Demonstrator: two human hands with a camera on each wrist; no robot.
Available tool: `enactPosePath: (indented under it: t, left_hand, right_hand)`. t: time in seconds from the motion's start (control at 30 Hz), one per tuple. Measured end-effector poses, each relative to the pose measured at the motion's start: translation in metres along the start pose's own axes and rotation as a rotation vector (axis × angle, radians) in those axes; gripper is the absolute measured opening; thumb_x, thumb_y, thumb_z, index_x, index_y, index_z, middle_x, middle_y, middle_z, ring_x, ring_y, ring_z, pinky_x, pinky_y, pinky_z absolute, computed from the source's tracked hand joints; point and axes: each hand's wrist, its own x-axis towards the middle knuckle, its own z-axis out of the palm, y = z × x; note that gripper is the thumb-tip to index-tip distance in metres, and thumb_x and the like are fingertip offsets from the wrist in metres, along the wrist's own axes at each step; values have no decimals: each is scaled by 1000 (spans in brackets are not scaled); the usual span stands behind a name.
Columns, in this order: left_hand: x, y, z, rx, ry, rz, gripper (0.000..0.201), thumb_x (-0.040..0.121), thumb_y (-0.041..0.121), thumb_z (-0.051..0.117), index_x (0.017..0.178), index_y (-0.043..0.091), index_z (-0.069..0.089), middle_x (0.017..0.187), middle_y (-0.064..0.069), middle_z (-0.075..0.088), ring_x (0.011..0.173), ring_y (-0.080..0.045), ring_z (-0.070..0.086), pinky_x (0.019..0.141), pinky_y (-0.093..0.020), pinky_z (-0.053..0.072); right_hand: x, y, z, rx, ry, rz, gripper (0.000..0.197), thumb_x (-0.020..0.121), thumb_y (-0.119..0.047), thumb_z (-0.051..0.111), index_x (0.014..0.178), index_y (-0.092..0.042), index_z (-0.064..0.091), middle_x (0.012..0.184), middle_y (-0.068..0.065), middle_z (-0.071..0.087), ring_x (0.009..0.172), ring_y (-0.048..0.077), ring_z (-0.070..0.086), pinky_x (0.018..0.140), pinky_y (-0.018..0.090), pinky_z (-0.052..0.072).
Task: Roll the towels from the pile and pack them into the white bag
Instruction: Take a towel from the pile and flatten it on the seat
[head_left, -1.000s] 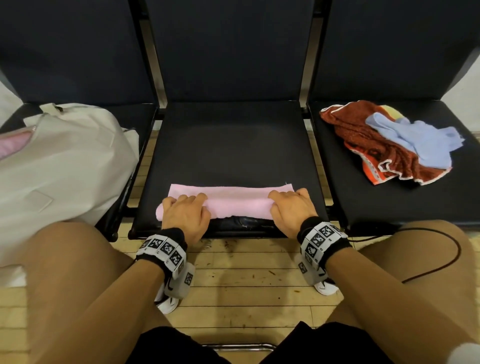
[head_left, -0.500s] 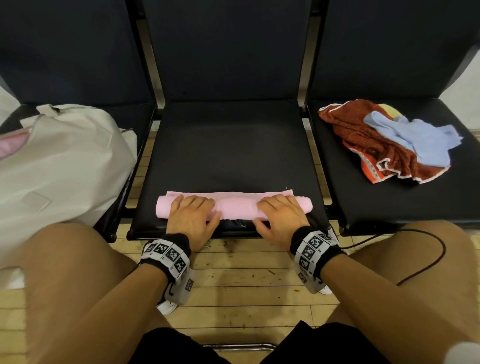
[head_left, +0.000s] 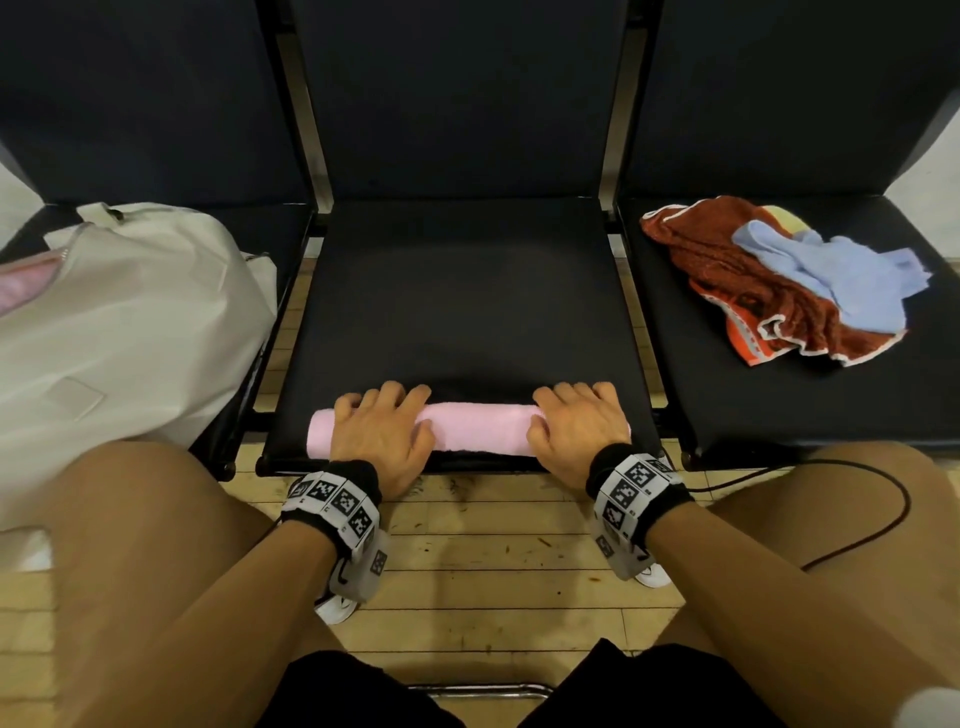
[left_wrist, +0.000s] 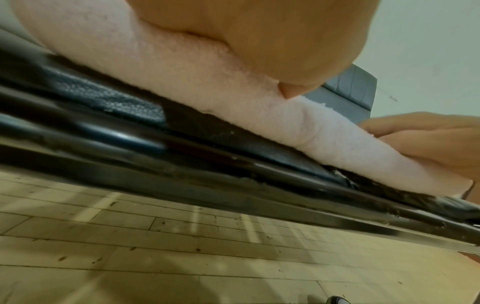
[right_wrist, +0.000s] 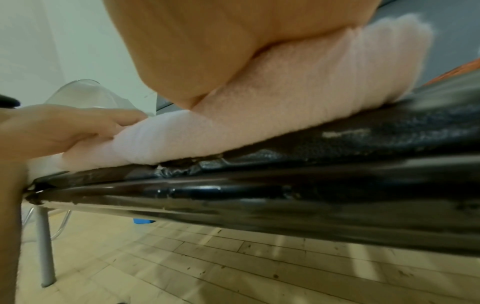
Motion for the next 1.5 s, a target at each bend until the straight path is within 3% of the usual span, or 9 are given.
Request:
enactPosePath:
  t: [0.2,0.33,0.4,0.5,0.63,0.77,1.1,1.3,1.5]
  left_hand:
    - [-3,11,6,26,54,51,41,94,30,51,135,28,51,139,2,51,126,-22,47,117,-53,16]
    - [-4,10,14,0,-8,26,57,96,55,34,148,33,33,148,4,44,137,-20,37,119,-55,6]
    - [-3,8,19,52,-65,18,74,87,72,32,153,39,20,156,0,34,143,-25,29,117,-59,1]
    - [-2,7,21,124,-93,9,77,83,76,38,150,42,18,152,-2,36,137,-27,35,117,-58,7]
    - [0,0,12,146,-69,54,59,87,68,43,137,40,34,117,5,54,109,-21,49,106,-47,32]
    - [0,-8,0,158,-149,109,49,91,60,44,134,38,35,114,7,57,105,-19,52,94,-40,38]
    - [9,-30,-91,163,6,99,46,94,51,47,135,34,37,114,3,57,108,-22,54,92,-39,39]
    - [13,-71,-167,141,138,16,44,94,48,46,134,32,38,112,2,57,107,-25,54,89,-40,38]
    - [4,-126,-211,138,234,-75,44,94,47,49,134,32,40,112,3,59,106,-23,54,90,-40,37]
  right_hand:
    - [-3,-11,9,38,80,-219,55,58,-11,79,112,-15,67,119,5,65,103,27,62,91,43,48]
    - [-13,-20,13,21,5,-184,53,89,-43,50,136,-19,48,139,5,54,126,26,51,112,48,33]
    - [-16,-21,16,-66,-35,-154,64,90,-58,40,146,-26,35,142,7,49,130,28,46,114,59,24]
    - [-15,-18,21,-131,-14,-120,65,90,-56,47,147,-33,28,127,8,54,115,30,52,107,64,29]
    - [-13,-11,17,-170,-40,-148,69,89,-42,60,147,-34,23,105,6,55,92,27,52,87,48,45]
    - [-14,-7,7,-130,-94,-222,69,90,-30,59,147,-34,20,104,4,51,89,23,50,86,41,45]
    - [28,-19,-84,-212,45,-335,76,79,-16,66,144,-32,30,96,7,53,81,27,54,74,39,46]
    - [75,-57,-164,-257,164,-373,66,88,-16,56,147,-31,31,97,6,50,80,26,49,71,37,36]
    - [114,-115,-212,-277,278,-471,71,82,-16,64,144,-30,33,89,2,49,71,19,39,65,33,29]
